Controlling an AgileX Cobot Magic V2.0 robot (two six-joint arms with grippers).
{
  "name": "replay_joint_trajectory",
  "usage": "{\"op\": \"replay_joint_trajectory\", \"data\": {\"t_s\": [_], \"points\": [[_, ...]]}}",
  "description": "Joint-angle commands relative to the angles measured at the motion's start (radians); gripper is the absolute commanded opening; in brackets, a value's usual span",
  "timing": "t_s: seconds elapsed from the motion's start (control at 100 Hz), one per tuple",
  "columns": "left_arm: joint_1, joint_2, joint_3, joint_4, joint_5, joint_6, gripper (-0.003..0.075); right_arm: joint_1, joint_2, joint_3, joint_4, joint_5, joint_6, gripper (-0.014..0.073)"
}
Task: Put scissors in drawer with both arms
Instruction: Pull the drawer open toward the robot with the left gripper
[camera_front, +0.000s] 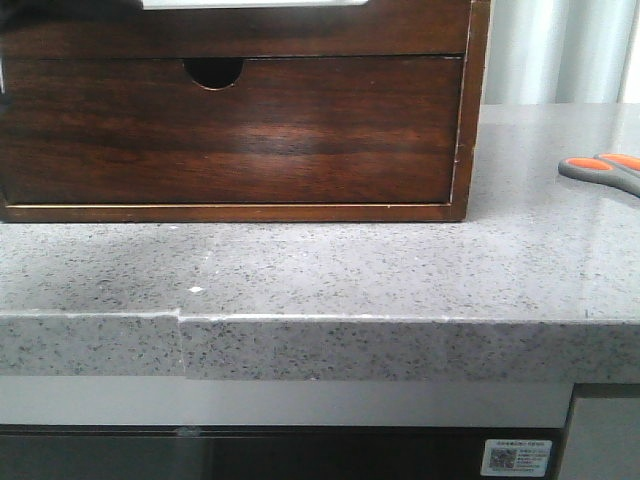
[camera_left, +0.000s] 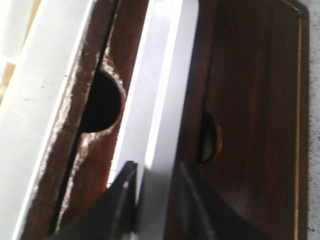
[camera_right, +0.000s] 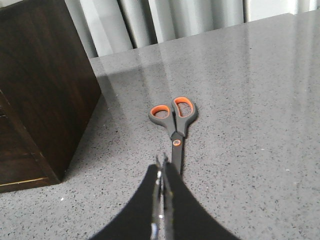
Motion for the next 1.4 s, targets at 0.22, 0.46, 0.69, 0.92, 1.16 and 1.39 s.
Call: {"op": "replay_joint_trajectory", "data": {"t_s": [0.22, 0.46, 0.69, 0.92, 1.16, 1.39], "points": [[-0.008, -0.013, -0.024, -0.004, -0.009, -0.006, -0.0018, -0.003, 0.018, -0.037, 0.007, -0.073, -0.008, -0.0071], [-0.008, -0.024, -0.024, -0.004, -0.039, -0.006, -0.0018, -0.003, 0.018, -0.037, 0.007, -0.073, -0.008, -0.0071], [-0.043, -0.055, -0.022, -0.004, -0.037, -0.008, -0.0018, -0.003, 0.018, -0.037, 0.007, -0.073, -0.008, -0.0071], [-0.106, -0.084, 0.023, -0.004, -0.013, -0.017, -0.0018, -0.003, 0.018, -0.037, 0.007, -0.073, -0.008, -0.0071], [-0.14, -0.173, 0.089, -0.01, -0.009, -0.017, -0.0018, -0.003, 0.018, -0.037, 0.007, -0.073, -0.008, -0.0071], [-0.14, -0.271, 0.12, -0.013, -0.013, -0.017, -0.0018, -0.003, 0.018, -0.037, 0.007, -0.073, -0.008, -0.0071]]}}
